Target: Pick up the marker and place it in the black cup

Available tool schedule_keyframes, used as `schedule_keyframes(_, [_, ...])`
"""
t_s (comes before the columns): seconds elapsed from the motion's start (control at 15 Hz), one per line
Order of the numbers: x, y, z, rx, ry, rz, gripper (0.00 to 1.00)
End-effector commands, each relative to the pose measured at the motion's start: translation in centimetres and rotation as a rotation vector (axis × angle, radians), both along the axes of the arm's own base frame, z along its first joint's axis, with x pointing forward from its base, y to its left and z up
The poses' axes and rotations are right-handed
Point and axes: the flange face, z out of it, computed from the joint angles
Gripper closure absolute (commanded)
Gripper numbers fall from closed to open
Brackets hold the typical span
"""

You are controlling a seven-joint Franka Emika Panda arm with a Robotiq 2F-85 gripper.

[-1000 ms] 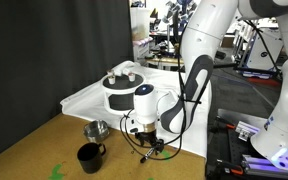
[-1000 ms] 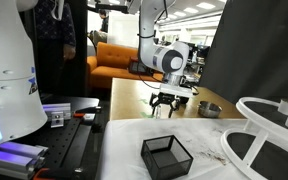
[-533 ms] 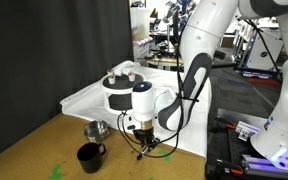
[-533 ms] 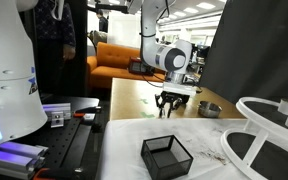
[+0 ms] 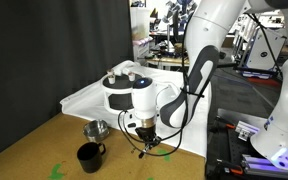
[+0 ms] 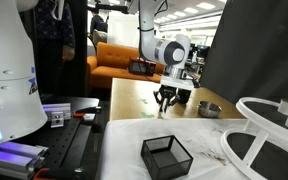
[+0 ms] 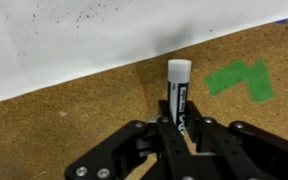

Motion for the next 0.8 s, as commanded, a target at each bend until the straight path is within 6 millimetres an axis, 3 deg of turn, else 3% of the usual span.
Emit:
schedule_keyframes(0.0, [-1.7,0.2,4.7,-0.044,0.01,-0.024,0.95])
schedule_keyframes(0.47, [-2.8,4.0,16.0,-0.047,-0.089,0.115,0.95])
schedule_keyframes(0.53, [-2.0,4.1,14.6,-0.043,-0.088,0.074,0.81])
schedule_keyframes(0.6, [-2.2,4.6,15.8,-0.042,-0.102,0.089,0.81])
schedule_keyframes(0.73, [-2.7,4.5,16.3,-0.049,-0.1,0.101,0.81])
